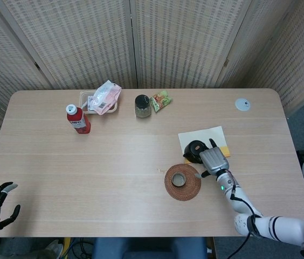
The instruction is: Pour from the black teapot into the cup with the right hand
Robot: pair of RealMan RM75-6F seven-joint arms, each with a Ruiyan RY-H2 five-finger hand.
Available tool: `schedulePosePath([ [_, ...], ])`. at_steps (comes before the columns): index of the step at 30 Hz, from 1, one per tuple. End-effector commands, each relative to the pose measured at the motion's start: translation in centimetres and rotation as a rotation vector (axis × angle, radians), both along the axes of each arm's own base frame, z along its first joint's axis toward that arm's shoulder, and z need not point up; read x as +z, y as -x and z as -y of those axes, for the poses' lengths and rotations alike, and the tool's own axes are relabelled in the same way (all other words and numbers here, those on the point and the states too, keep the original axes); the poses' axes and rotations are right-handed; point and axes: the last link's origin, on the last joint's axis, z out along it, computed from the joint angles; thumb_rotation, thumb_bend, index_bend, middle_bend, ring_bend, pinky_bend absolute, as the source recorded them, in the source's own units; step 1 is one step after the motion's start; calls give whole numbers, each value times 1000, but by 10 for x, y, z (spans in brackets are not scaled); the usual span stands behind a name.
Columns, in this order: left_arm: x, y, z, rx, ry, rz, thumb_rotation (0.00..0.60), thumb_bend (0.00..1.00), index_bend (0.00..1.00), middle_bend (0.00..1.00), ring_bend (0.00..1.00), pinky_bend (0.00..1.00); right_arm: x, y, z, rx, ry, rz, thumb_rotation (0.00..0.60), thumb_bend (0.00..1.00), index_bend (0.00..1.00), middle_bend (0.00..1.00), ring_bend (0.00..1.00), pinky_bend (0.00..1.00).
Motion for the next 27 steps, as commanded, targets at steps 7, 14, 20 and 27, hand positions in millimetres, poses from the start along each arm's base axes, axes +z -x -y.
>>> schedulePosePath([
  [7, 1, 0, -1, -1, -2, 1, 600, 363, 245, 198, 212, 88, 0, -3, 6, 1, 13, 0, 340, 0, 804, 752, 648, 0],
  [14, 0, 0, -1, 1, -1, 0, 600, 363, 245, 198, 212, 88, -2, -3, 11, -8, 6, -18, 340, 0, 850, 836, 733, 0],
  [20, 1, 0, -1, 2, 0, -1, 600, 363, 245, 198, 212, 87, -2, -5, 18, -6, 13, -13, 340, 0, 868, 864, 810, 5],
  [27, 1, 0, -1, 5, 1, -1, 600, 363, 245, 198, 212, 83, 2, -7, 26, -7, 20, 27, 342, 0, 878, 866, 825, 37],
])
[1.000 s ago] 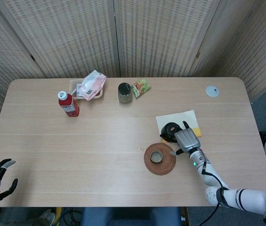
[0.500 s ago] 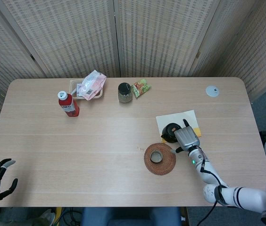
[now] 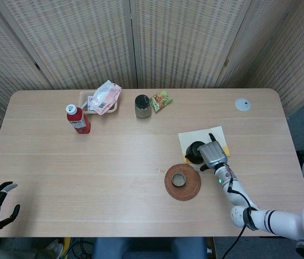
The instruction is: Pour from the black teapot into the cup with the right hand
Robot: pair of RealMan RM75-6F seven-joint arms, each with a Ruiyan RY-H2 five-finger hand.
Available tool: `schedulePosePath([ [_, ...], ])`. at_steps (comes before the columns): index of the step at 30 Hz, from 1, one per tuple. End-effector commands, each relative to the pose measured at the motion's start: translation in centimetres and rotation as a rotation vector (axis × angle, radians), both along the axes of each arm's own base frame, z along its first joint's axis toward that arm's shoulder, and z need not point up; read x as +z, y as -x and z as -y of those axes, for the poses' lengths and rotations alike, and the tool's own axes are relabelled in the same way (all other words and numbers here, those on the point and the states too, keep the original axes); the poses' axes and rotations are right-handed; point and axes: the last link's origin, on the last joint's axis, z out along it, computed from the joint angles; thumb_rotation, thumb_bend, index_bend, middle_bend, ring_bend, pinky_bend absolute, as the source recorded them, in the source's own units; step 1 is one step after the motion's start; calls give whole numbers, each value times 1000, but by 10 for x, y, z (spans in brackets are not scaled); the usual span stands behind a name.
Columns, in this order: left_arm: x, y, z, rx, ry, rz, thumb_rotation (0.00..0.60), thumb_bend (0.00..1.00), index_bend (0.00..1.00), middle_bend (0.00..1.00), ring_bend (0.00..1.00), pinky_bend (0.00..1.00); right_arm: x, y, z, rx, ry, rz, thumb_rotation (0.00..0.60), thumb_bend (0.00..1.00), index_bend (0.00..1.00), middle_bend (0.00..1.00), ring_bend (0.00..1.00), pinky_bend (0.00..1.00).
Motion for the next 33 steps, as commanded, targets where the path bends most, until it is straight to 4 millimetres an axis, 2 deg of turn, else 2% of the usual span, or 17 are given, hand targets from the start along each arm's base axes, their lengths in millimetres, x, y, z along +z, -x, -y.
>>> schedulePosePath([
  [1, 0, 0, 0, 1, 0, 0, 600, 363, 245, 198, 212, 83, 2, -1, 3, -2, -3, 29, 342, 0, 879, 866, 825, 37],
  [9, -1, -1, 0, -2, 4, -3, 600, 362, 245, 198, 212, 82, 11, -2, 13, 1, 12, 84, 329, 0, 910, 878, 829, 37],
  [13, -2, -1, 0, -1, 7, -3, 600, 363, 245, 198, 212, 82, 14, -2, 18, -11, 29, 111, 326, 0, 960, 911, 859, 71],
  [20, -2, -2, 0, -4, 6, -4, 600, 363, 245, 198, 212, 82, 21, -5, 25, -16, 43, 141, 329, 0, 989, 934, 881, 117],
  [30, 0, -2, 1, -4, 2, -3, 600, 363, 245, 198, 212, 82, 28, -13, 23, -1, 29, 161, 324, 0, 994, 935, 881, 145],
  [33, -1, -2, 1, -6, 2, -3, 600, 363, 246, 198, 212, 82, 29, -15, 22, 8, 28, 159, 325, 45, 995, 935, 882, 162],
])
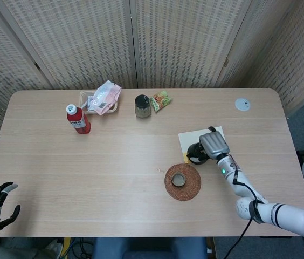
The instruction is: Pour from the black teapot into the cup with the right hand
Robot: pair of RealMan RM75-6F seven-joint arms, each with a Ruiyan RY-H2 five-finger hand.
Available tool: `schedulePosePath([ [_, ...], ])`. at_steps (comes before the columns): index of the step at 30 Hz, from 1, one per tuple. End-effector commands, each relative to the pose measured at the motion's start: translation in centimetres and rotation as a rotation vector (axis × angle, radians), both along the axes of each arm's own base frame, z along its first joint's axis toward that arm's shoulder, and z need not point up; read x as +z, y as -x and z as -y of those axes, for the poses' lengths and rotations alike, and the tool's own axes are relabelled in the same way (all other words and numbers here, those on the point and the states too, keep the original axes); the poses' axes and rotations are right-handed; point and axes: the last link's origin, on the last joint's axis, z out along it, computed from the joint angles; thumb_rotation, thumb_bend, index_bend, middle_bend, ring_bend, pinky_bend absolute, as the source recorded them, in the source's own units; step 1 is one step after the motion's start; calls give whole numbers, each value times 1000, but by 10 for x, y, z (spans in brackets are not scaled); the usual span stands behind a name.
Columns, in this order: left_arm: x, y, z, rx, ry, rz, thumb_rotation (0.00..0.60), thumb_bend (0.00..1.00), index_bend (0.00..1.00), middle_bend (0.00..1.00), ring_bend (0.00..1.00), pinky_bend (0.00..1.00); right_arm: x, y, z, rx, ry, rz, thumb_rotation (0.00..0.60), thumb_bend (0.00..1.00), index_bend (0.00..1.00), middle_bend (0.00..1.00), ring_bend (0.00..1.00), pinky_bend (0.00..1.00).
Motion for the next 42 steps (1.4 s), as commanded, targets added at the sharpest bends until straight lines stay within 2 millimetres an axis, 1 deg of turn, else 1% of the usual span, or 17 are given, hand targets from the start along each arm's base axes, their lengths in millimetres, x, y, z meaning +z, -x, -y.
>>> schedulePosePath([
  [1, 0, 0, 0, 0, -1, 0, 600, 363, 246, 198, 212, 82, 2, -2, -1, 9, -1, -3, 326, 86, 995, 935, 882, 164],
  [4, 0, 1, 1, 2, -2, 1, 600, 362, 246, 198, 212, 82, 2, -4, -3, 14, -4, 1, 325, 214, 995, 935, 882, 164],
  [6, 0, 1, 1, 3, -2, 3, 600, 363, 247, 198, 212, 82, 2, -5, -4, 19, -5, 0, 323, 275, 995, 935, 882, 164],
  [10, 1, 2, 2, 4, -4, 5, 600, 363, 247, 198, 212, 80, 2, -5, -5, 23, -5, -5, 319, 367, 995, 935, 882, 164],
  [15, 1, 2, 2, 4, -6, 6, 600, 363, 248, 198, 212, 79, 3, -5, -6, 29, 2, -7, 310, 383, 995, 935, 881, 182],
  [17, 1, 1, 1, 3, -5, 6, 600, 363, 249, 198, 212, 79, 4, -6, -6, 31, 6, -3, 308, 388, 995, 935, 882, 203],
  [22, 1, 1, 1, 0, -5, 7, 600, 363, 248, 198, 212, 79, 5, -6, -6, 38, 17, -10, 313, 438, 995, 935, 889, 318],
  [23, 1, 1, 1, -1, -4, 7, 600, 363, 248, 198, 212, 79, 5, -6, -6, 37, 18, -9, 317, 448, 994, 935, 891, 338],
  [25, 0, 1, 1, 0, -3, 7, 600, 363, 248, 198, 212, 79, 5, -6, -6, 36, 17, -7, 339, 476, 995, 934, 891, 412],
  [27, 0, 1, 1, 0, -3, 6, 600, 363, 249, 198, 212, 79, 6, -6, -6, 36, 20, -9, 351, 495, 995, 933, 892, 444],
  [30, 0, 1, 1, 1, -3, 6, 600, 363, 249, 198, 212, 79, 6, -5, -6, 35, 19, -10, 359, 513, 995, 931, 891, 446],
  [34, 0, 1, 0, 0, -3, 5, 600, 363, 249, 198, 212, 79, 6, -4, -6, 34, 16, -16, 397, 549, 994, 929, 892, 446],
  [42, 0, 1, 1, 2, -4, 4, 600, 363, 249, 198, 212, 79, 5, -5, -8, 44, 5, -28, 429, 598, 994, 929, 892, 451],
])
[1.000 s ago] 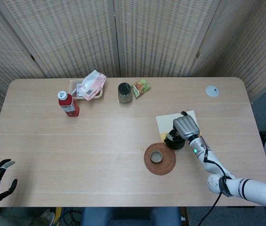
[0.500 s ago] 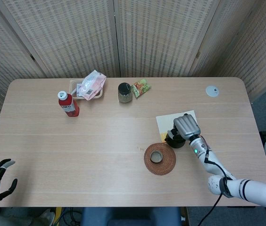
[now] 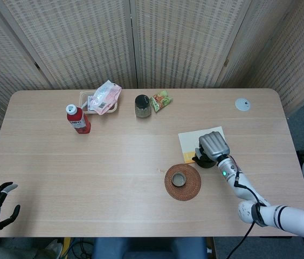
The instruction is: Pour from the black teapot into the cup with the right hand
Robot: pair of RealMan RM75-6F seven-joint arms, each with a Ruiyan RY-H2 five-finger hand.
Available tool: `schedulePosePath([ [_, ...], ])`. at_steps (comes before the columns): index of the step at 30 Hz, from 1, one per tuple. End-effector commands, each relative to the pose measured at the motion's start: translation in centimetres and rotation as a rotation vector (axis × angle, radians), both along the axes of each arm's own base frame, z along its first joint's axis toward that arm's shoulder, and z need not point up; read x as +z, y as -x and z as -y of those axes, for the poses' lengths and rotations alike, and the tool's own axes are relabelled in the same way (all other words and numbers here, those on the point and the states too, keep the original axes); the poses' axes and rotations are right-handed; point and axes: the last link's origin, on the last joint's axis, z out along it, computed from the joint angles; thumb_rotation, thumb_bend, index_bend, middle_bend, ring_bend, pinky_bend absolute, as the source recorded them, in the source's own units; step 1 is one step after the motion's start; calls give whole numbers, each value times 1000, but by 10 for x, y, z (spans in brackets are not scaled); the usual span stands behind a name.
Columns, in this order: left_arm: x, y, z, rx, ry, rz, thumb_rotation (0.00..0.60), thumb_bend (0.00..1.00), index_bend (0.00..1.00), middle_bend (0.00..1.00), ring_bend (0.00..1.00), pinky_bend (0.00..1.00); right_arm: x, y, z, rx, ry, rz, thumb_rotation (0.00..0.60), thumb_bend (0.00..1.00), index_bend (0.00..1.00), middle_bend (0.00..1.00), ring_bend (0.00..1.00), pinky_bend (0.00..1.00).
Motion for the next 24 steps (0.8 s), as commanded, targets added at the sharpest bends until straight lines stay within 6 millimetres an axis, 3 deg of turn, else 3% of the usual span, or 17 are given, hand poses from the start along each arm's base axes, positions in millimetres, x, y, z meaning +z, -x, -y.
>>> schedulePosePath([
  [1, 0, 0, 0, 1, -1, 0, 600, 363, 249, 198, 212, 79, -1, -2, -1, 7, -5, -1, 434, 602, 995, 929, 892, 454],
  [24, 1, -1, 3, -1, -6, 0, 600, 362, 249, 198, 212, 79, -4, -40, -28, 192, -103, -57, 435, 601, 994, 929, 892, 471],
])
